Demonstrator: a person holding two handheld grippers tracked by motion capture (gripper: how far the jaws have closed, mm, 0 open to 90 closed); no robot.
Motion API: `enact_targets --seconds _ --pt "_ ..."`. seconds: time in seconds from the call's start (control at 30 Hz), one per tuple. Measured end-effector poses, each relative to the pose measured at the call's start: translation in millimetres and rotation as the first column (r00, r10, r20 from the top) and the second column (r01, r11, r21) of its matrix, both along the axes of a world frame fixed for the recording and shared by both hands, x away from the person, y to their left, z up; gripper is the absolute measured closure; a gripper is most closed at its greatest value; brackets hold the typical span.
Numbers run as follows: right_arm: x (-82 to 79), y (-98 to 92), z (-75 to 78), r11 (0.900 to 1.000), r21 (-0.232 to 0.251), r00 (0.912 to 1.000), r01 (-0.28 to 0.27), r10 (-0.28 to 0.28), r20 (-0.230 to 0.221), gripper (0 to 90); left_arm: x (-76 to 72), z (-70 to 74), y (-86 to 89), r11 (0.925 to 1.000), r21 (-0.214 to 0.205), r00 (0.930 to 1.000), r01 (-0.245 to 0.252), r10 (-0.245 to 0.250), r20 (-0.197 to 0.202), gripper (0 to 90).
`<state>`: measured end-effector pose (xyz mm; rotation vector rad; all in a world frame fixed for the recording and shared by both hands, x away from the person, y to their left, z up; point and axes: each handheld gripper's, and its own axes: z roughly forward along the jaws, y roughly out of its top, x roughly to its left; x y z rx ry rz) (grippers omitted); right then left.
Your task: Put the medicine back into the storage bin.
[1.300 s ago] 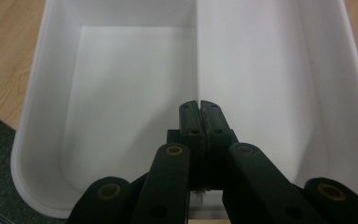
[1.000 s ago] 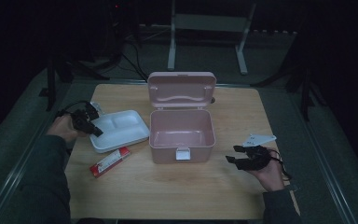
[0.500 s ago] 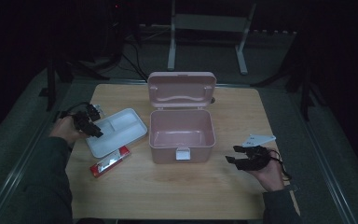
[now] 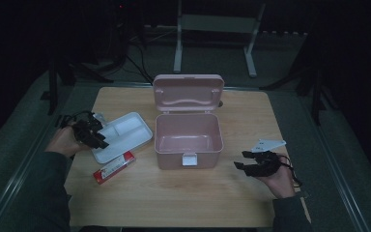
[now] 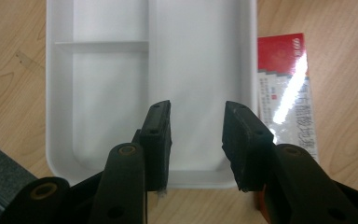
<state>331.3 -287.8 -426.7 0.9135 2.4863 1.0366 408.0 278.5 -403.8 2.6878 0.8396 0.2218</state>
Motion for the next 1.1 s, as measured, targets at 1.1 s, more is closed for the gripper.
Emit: enact_targets --seconds 1.1 --pt "-0.6 -1.2 1.5 1.0 -0.004 1.0 -0.002 0.002 -0.006 41.4 -66.7 -15.0 -28.4 0.9996 -0.029 0.9997 -0.008 0.007 -0.025 46.6"
